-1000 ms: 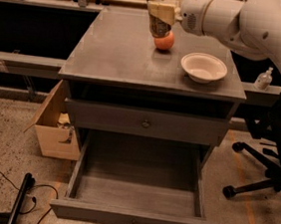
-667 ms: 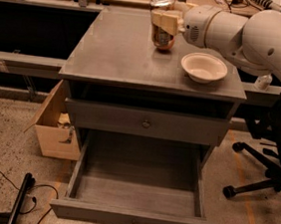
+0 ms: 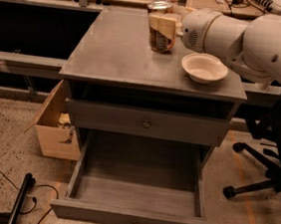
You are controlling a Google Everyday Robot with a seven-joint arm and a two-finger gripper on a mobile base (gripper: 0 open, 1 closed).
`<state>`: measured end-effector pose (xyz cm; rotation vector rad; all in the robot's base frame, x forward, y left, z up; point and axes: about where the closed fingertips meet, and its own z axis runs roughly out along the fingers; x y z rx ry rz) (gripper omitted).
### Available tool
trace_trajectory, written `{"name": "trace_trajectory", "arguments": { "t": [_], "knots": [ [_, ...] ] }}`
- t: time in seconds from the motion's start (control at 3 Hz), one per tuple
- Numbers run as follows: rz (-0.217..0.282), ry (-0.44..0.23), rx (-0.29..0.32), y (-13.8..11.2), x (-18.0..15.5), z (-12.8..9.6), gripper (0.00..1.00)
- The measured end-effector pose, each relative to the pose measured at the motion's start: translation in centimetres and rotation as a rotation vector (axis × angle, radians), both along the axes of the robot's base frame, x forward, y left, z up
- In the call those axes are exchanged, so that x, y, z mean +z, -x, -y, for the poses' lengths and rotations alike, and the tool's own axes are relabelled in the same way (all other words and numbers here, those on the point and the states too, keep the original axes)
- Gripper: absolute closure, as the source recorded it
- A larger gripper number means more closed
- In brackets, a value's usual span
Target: Place orange can into middle drawer
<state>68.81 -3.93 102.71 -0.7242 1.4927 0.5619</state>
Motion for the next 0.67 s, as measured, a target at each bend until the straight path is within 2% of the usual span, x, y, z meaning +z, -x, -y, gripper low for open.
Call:
{"name": "trace_trajectory", "arguments": {
  "t": [0.33, 0.67],
  "knots": [
    [-0.082, -0.138, -0.069, 8.2, 2.6, -2.0, 1.00],
    [-0.213, -0.147, -0.140, 13.4, -2.4, -1.2, 1.00]
  ]
}}
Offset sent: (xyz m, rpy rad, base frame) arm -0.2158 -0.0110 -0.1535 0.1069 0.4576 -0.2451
